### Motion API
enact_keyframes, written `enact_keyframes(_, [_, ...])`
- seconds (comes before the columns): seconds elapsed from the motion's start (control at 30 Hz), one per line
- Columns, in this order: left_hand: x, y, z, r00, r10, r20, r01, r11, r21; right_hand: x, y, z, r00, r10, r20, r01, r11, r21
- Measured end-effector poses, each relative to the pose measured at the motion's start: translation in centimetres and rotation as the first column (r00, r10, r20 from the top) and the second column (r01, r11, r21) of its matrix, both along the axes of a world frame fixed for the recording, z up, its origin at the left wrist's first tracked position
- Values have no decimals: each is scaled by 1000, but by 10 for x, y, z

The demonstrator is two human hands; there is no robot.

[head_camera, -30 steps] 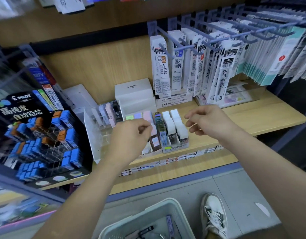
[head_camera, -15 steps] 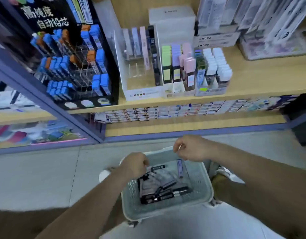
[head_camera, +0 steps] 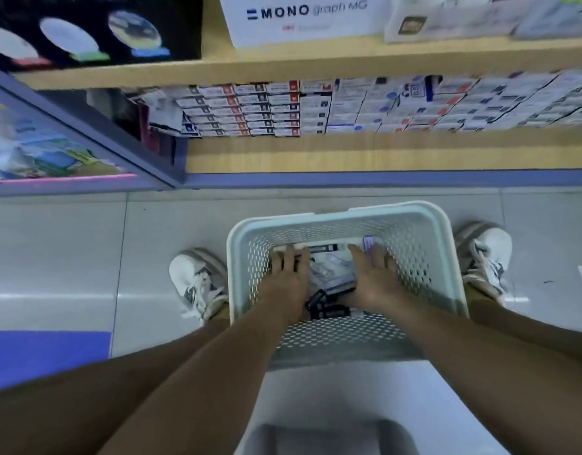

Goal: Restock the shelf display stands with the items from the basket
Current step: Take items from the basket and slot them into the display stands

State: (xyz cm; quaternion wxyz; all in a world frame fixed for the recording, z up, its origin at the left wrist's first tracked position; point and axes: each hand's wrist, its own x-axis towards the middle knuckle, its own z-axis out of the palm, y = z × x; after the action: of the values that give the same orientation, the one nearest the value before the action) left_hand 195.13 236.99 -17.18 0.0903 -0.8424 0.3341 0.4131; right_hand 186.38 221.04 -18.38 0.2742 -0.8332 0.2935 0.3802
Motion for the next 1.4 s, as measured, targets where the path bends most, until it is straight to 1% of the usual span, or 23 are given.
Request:
enact_keyframes(0.1, [-1,-2,-4,996,-47,70,47,999,-1,-2,7,-8,980,182,82,-176,981,-84])
enact_keyframes(0.23, [-8,1,-2,997,-31,72,35,998,-57,-4,5,-7,934,333,129,-316,939,-137])
enact_keyframes(0.33, [-10,-1,-2,997,79,27,-77,995,-60,-2,2,-6,907,380,182,-354,922,-159])
enact_keyframes(0.43, [-15,-1,-7,967,247,-63,-254,951,-175,0,2,-8,907,386,167,-363,919,-156])
enact_keyframes(0.47, [-18,0,-8,969,240,-58,-247,945,-216,-1,6,-9,915,374,152,-356,925,-133])
enact_keyframes(0.5, [-22,0,-9,981,193,-38,-196,952,-236,-2,11,-10,918,371,142,-358,927,-108])
enact_keyframes(0.57, [-26,0,-12,994,112,-15,-113,967,-229,-3,21,-10,898,411,157,-405,912,-68])
enact_keyframes(0.67, [-23,-1,-17,997,78,6,-75,970,-232,0,20,-14,874,468,128,-465,884,-56])
enact_keyframes(0.77, [-19,-1,-19,996,58,-74,-75,965,-251,-4,12,-18,877,470,97,-474,881,19])
enact_keyframes(0.8, [-18,-2,-19,995,39,-90,-61,964,-257,-9,13,-18,893,438,102,-444,894,52])
enact_keyframes(0.9, [-12,-7,-17,997,-15,-73,-4,968,-252,-19,15,-13,952,279,127,-293,949,117])
enact_keyframes(0.97, [-10,-11,-15,995,34,-98,-57,967,-248,-20,11,-13,982,131,136,-154,972,175])
enact_keyframes(1.0, [-10,-13,-14,990,77,-119,-106,961,-255,-19,8,-12,991,31,127,-58,974,221])
enact_keyframes(1.03, [-10,-14,-12,982,128,-141,-162,949,-269,-17,6,-10,993,-58,106,27,961,275])
enact_keyframes(1.1, [-9,-15,-4,958,217,-186,-263,925,-273,-11,5,-6,981,-183,60,148,918,368])
enact_keyframes(1.2, [-5,-15,14,918,304,-256,-368,894,-257,0,3,11,965,-261,16,227,867,443])
enact_keyframes(1.23, [-3,-15,21,897,347,-273,-416,871,-260,4,1,19,953,-302,8,261,835,484])
enact_keyframes(1.27, [-2,-16,28,864,408,-294,-482,839,-251,7,-1,26,926,-378,-10,324,780,535])
enact_keyframes(1.33, [0,-18,38,785,513,-347,-603,762,-236,9,-3,41,813,-578,-68,478,597,644])
enact_keyframes(1.4, [0,-20,48,738,563,-373,-664,706,-246,10,-2,53,662,-734,-151,596,393,701])
